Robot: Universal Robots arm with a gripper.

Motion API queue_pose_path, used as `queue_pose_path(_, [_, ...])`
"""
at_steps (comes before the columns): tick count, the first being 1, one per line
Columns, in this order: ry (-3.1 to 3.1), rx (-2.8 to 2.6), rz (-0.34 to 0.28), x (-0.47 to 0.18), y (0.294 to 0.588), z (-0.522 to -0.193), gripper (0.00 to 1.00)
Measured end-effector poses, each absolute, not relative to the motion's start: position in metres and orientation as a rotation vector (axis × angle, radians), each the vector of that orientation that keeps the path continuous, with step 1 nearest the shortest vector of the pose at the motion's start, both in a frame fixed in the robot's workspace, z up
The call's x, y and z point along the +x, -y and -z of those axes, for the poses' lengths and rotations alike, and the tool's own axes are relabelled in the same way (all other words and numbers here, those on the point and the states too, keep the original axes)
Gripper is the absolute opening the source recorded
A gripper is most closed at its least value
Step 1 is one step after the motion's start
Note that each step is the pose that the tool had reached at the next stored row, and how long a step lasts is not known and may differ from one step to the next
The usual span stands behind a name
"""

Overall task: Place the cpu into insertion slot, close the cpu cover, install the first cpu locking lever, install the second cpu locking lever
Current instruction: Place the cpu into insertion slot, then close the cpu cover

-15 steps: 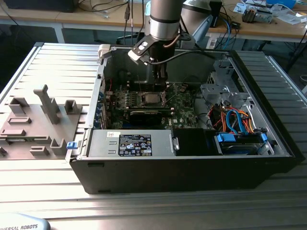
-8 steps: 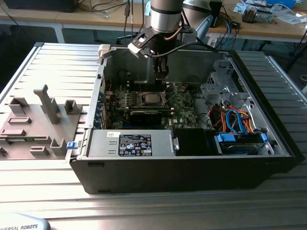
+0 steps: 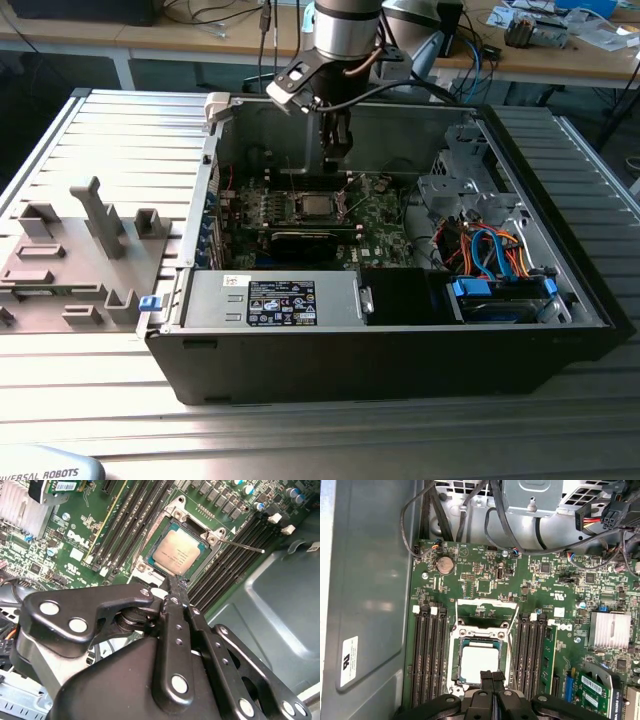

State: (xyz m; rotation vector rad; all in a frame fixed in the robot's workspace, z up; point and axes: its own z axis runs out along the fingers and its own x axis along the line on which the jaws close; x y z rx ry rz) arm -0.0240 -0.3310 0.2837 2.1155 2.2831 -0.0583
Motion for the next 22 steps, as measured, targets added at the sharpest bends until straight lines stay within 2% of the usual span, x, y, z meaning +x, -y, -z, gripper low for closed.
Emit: queue_pose_path(22, [-2.282, 2.115, 0.060, -0.0160, 0.3310, -0.2839, 0.11])
